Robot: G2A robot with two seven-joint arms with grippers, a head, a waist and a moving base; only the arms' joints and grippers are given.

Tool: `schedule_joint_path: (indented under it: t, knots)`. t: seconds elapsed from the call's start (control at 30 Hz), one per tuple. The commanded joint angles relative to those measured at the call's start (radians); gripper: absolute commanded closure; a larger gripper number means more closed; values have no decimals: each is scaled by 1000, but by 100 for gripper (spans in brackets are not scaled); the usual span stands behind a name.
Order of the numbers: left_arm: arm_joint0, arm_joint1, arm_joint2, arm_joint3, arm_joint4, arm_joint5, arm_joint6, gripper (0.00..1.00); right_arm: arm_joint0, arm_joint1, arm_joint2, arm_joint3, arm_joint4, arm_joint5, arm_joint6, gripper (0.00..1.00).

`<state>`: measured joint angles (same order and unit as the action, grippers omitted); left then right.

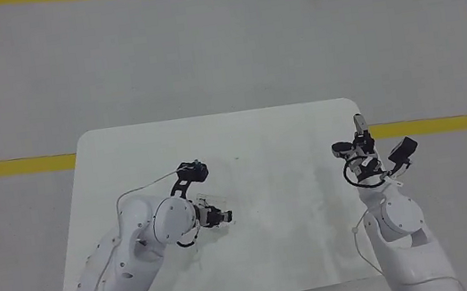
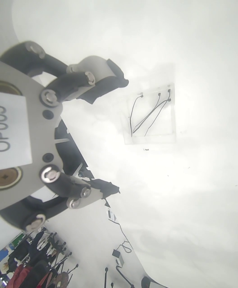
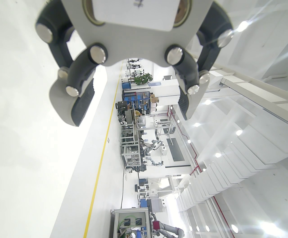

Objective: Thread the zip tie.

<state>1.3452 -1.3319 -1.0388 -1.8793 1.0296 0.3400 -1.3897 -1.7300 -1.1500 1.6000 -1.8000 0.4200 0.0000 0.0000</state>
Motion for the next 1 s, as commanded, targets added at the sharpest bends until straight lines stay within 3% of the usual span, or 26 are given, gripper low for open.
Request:
schedule_joint_path:
  t: [0.0, 0.3, 0.73, 0.97]
  knots:
    - [-4, -3, -3, 21, -13, 0, 3, 47, 0, 0, 0, 0, 0, 0, 0, 0]
    - [-32, -16, 9, 105, -68, 0, 45, 57, 0, 0, 0, 0, 0, 0, 0, 0]
    - [-83, -24, 47, 226, -60, 0, 57, 64, 0, 0, 0, 0, 0, 0, 0, 0]
    - [-96, -27, 52, 248, -9, 0, 58, 67, 0, 0, 0, 0, 0, 0, 0, 0]
